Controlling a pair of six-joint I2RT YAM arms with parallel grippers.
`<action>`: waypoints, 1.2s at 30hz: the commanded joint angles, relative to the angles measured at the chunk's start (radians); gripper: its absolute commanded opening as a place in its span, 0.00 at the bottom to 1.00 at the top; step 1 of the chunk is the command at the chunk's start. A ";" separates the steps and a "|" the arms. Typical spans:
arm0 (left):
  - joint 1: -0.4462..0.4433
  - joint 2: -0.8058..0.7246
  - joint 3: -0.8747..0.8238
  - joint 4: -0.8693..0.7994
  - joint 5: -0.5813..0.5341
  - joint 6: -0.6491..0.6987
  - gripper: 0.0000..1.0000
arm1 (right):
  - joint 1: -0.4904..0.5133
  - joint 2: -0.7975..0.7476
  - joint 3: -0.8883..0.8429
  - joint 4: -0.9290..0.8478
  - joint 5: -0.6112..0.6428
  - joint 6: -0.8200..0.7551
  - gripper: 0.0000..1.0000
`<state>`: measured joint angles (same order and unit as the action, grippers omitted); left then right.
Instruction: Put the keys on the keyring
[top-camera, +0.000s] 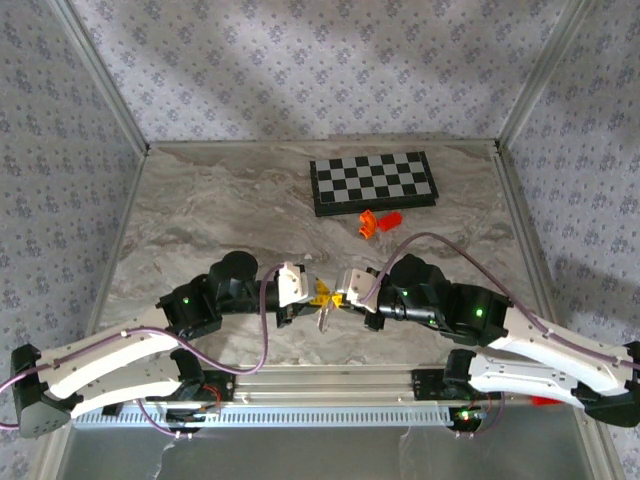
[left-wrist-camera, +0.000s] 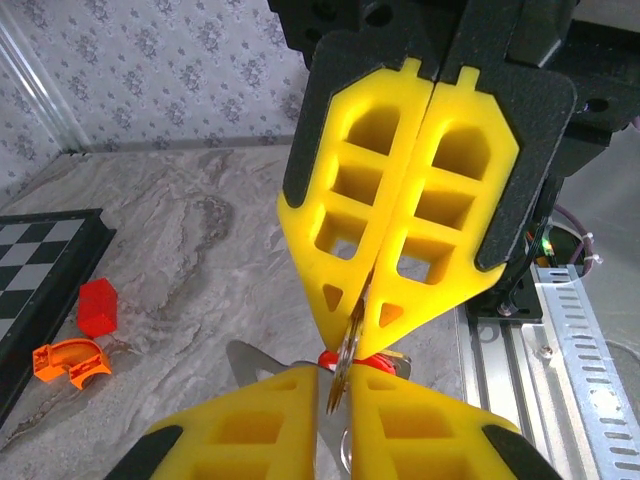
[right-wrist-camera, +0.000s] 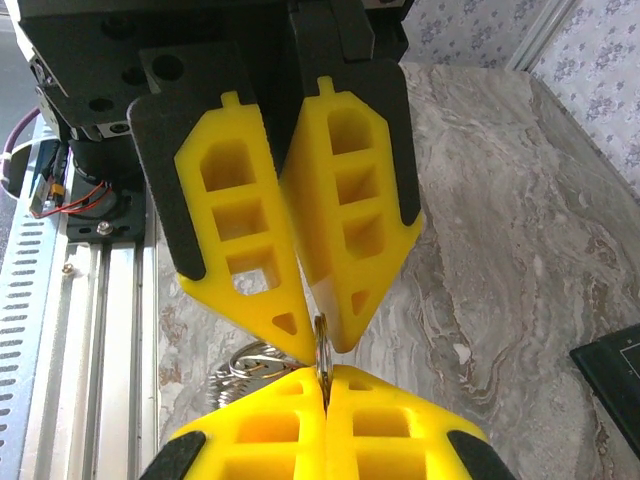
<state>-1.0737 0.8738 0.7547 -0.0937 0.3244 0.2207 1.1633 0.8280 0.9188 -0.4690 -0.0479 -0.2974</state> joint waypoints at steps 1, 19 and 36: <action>-0.003 0.007 0.038 0.027 0.010 0.007 0.14 | 0.008 0.003 0.040 0.003 -0.006 -0.011 0.00; -0.003 -0.034 -0.042 0.268 0.126 -0.101 0.00 | 0.009 -0.050 0.010 0.051 -0.015 0.018 0.15; -0.003 -0.046 -0.087 0.384 0.183 -0.159 0.00 | 0.010 -0.123 -0.040 0.109 -0.024 0.030 0.21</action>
<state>-1.0737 0.8505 0.6613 0.1947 0.4572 0.0834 1.1679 0.7273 0.8913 -0.3992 -0.0673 -0.2764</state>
